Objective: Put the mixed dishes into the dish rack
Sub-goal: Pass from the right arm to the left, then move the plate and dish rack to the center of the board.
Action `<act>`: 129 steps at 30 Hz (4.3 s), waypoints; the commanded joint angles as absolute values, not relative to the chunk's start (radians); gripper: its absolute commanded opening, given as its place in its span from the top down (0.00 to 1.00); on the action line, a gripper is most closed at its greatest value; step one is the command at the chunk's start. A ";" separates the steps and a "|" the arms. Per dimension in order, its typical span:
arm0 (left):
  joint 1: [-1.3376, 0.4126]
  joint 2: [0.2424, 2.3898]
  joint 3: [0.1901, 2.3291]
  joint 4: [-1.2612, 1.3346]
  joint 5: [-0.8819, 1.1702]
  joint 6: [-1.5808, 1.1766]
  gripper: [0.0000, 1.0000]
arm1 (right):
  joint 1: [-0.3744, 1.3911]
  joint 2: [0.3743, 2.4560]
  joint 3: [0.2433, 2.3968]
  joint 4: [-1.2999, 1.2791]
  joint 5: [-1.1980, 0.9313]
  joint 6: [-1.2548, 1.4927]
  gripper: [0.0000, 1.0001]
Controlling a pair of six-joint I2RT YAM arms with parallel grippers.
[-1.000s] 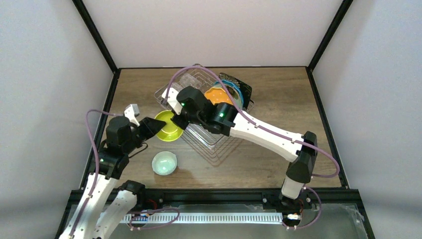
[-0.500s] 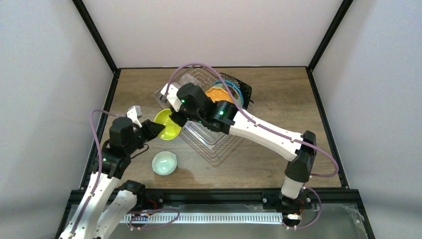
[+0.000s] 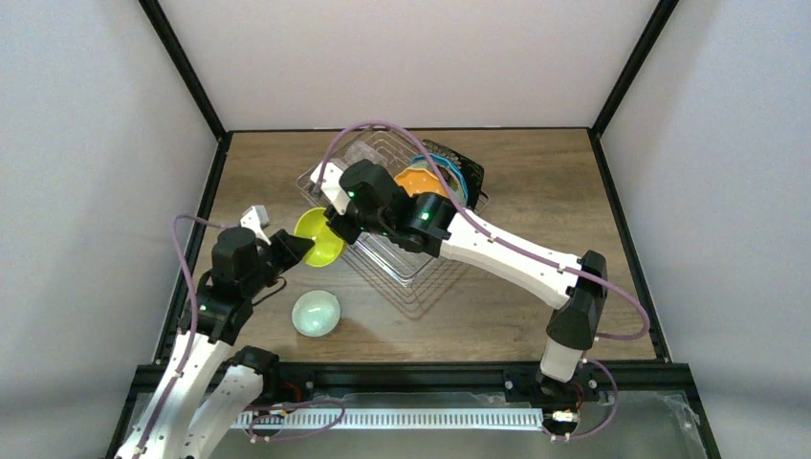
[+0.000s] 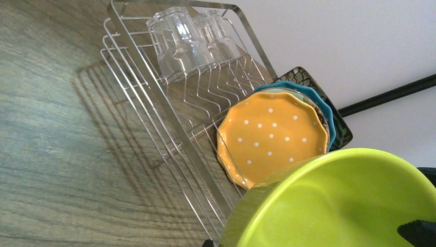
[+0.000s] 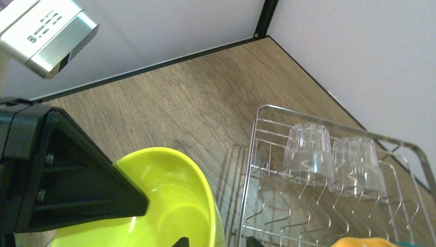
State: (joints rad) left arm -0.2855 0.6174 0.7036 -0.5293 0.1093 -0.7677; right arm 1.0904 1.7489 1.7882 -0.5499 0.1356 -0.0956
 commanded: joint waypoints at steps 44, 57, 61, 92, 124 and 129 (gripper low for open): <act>-0.279 0.624 0.550 -0.356 0.112 -1.230 0.97 | 0.818 1.630 1.508 -0.939 0.581 0.667 0.03; -0.279 0.607 0.542 -0.361 0.124 -1.230 0.97 | 0.795 1.702 1.493 -1.055 0.559 0.906 0.10; -0.279 0.599 0.539 -0.366 0.124 -1.229 0.97 | 0.795 1.738 1.489 -1.077 0.539 0.965 0.13; -0.278 0.609 0.548 -0.383 0.118 -1.216 0.97 | 0.714 1.791 1.343 -0.889 0.522 0.893 0.85; -0.278 0.651 0.533 -0.325 0.155 -1.195 0.97 | 0.554 1.882 1.455 -0.607 0.391 0.268 0.99; -0.278 0.664 0.526 -0.296 0.174 -1.198 0.97 | 0.541 1.865 1.431 -0.503 0.337 0.152 0.99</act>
State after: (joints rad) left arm -0.2836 0.6598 0.5396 -0.3599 0.1448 -1.2026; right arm 0.5301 1.8565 1.4361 -0.6521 0.4183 0.3717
